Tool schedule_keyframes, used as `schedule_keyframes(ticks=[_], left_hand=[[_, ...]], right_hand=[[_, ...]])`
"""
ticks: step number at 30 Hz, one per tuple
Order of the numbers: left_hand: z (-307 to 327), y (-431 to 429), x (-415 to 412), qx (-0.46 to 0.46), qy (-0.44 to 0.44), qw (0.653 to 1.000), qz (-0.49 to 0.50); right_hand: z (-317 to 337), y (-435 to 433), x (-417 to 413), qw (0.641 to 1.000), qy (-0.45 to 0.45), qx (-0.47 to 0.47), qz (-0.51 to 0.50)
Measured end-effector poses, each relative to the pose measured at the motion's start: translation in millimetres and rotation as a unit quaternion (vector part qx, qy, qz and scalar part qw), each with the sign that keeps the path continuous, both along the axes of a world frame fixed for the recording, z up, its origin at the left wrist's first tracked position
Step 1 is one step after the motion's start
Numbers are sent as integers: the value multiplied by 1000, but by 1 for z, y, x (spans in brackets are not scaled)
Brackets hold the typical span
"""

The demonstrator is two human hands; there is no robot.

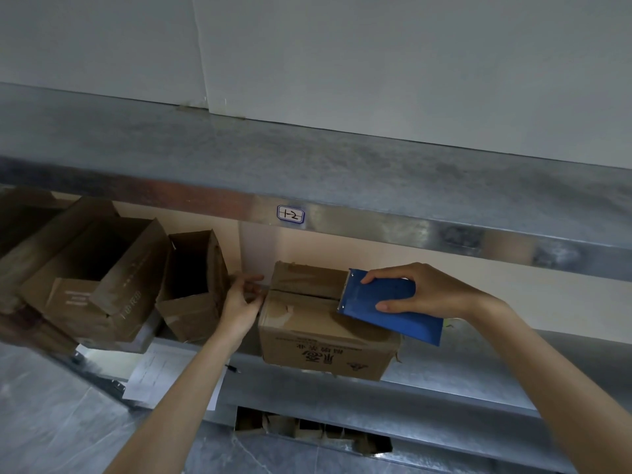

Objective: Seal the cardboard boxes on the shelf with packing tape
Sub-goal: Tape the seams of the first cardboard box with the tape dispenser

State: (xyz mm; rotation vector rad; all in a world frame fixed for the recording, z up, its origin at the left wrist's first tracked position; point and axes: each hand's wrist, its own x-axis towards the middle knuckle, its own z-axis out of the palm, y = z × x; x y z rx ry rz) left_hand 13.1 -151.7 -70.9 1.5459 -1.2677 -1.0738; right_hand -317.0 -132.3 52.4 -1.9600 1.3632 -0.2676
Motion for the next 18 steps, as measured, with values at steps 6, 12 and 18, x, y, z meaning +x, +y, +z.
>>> schedule_keyframes(ticks=[6,12,18], left_hand=[[-3,1,10,-12,-43,999,3],[-1,8,6,-39,-81,996,-7],[32,8,-7,-172,-139,975,-35]], right_hand=[[0,0,0,1000,1,0,4],[2,0,1,1000,10,5,8],[5,1,3,999,30,14,16]])
